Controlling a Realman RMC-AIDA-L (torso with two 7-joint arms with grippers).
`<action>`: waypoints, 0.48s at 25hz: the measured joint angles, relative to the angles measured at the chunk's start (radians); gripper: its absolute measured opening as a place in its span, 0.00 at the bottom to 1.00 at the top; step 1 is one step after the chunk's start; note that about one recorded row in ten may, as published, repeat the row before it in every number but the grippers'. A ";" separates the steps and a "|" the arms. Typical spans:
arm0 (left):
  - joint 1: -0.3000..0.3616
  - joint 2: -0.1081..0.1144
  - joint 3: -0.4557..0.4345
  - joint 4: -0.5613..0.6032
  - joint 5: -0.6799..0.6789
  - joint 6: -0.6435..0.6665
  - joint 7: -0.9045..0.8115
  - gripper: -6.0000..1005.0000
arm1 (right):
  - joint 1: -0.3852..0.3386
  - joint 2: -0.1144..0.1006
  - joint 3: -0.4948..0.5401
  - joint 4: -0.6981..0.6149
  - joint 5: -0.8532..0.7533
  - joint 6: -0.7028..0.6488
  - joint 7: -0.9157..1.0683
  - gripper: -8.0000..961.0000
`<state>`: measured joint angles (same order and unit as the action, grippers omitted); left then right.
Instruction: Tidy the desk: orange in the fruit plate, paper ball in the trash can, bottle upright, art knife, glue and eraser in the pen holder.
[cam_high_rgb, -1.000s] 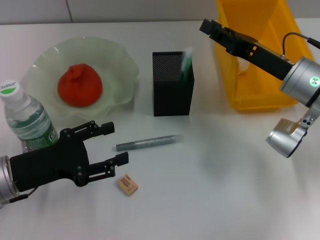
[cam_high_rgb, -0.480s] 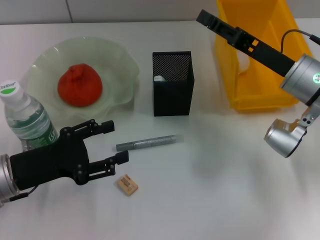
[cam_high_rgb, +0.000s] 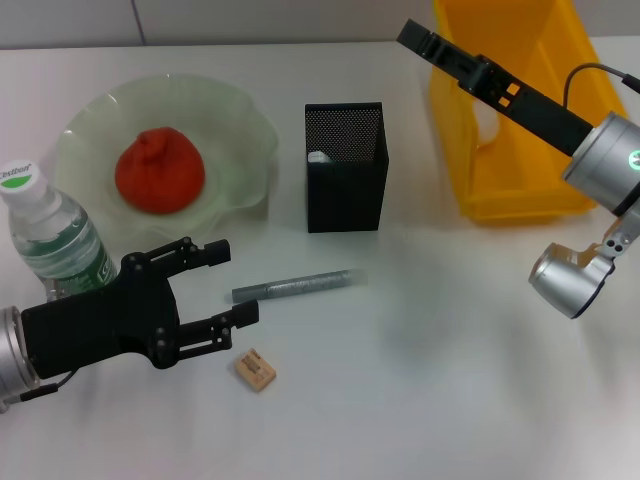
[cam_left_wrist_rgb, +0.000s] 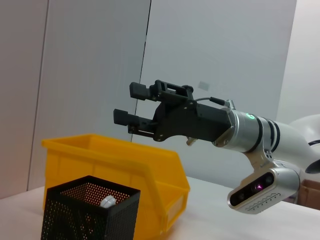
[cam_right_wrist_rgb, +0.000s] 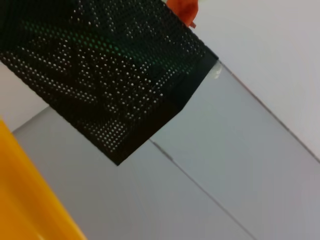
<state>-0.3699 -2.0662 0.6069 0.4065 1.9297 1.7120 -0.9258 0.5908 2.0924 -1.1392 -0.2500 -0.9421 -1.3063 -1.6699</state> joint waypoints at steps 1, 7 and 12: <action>0.000 0.000 0.000 0.000 0.000 0.000 -0.001 0.78 | 0.001 0.000 0.000 0.008 0.012 -0.002 0.008 0.64; 0.000 0.000 0.002 0.000 0.000 0.003 -0.005 0.78 | 0.007 0.000 -0.005 0.040 0.122 -0.090 0.227 0.64; 0.000 0.000 0.005 -0.001 0.000 0.008 -0.006 0.78 | 0.002 0.000 -0.005 0.070 0.200 -0.182 0.552 0.64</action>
<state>-0.3697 -2.0662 0.6114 0.4056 1.9297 1.7202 -0.9323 0.5932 2.0923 -1.1444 -0.1800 -0.7416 -1.4884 -1.1182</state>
